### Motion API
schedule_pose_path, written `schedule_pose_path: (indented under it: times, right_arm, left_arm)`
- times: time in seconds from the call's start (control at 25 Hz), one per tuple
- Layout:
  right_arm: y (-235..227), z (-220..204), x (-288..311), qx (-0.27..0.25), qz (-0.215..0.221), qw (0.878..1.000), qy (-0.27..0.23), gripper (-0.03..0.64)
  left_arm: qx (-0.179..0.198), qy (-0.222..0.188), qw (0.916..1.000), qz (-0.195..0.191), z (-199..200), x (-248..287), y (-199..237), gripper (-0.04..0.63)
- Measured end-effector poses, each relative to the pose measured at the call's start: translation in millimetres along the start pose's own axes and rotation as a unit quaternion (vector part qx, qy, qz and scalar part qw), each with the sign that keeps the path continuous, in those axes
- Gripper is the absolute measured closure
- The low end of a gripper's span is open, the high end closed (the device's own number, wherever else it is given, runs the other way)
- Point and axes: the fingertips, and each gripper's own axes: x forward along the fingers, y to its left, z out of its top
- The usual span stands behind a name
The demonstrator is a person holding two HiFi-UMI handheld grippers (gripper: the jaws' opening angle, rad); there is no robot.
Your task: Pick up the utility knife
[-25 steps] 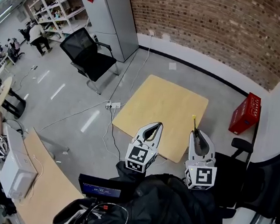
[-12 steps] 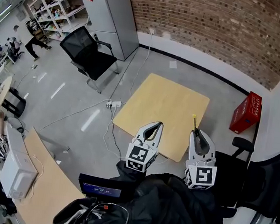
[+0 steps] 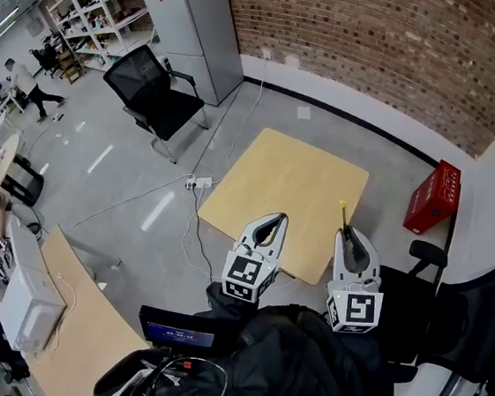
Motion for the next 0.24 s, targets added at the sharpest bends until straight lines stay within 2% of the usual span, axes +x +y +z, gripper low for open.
schedule_pose_path:
  times: [0.24]
  right_arm:
    - [-1.5, -2.2, 2.5, 0.001, -0.002, 1.0, 0.003, 0.549]
  left_arm:
    - [-0.003, 0.004, 1.0, -0.002, -3.5, 3.3, 1.2, 0.595]
